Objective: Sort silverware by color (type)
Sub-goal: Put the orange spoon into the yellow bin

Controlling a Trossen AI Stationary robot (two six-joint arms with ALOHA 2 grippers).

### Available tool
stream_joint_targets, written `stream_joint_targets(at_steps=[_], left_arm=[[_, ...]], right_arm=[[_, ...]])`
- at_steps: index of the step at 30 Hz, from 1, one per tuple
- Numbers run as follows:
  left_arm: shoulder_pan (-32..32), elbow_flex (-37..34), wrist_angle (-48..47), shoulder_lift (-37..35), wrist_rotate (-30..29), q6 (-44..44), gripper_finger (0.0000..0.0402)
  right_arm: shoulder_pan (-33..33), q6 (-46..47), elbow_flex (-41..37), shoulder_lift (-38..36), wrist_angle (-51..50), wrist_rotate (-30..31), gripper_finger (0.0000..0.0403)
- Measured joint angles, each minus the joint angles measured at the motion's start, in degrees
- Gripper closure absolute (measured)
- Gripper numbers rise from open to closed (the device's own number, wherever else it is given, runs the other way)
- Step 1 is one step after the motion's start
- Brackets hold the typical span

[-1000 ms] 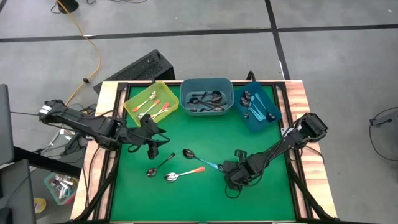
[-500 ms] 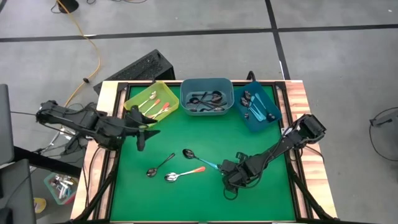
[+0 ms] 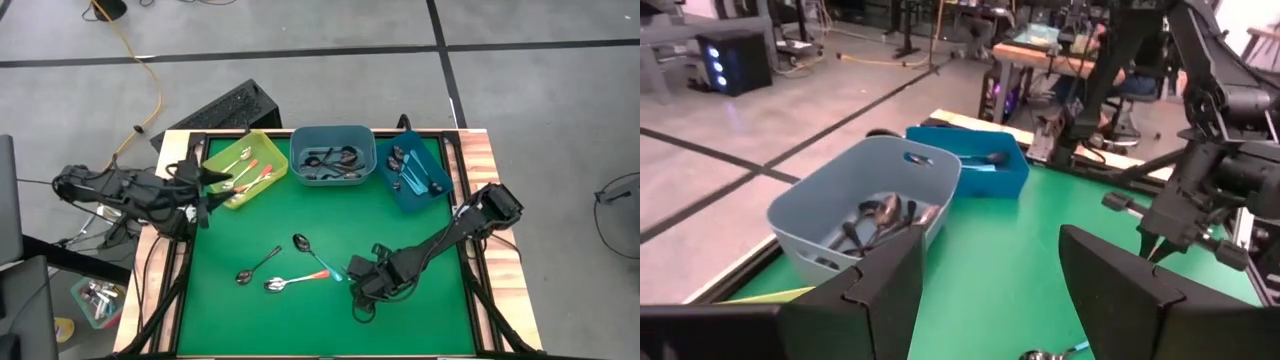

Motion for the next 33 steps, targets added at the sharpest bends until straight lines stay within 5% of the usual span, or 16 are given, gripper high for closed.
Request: stream_joint_targets(at_steps=[19,33], left_arm=[[0.0,-1.4,-4.4,-6.5,-5.4,-1.2,0.0187],[0.0,-5.4,2.6,-8.8,-6.6,-4.4,0.0187]], right_arm=[[-10.5,-19.5,11.5,-0.2,-2.8,6.4,0.0402],[-25.0,-35.7,11.6,-0.2,32.1,10.2,0.0402]])
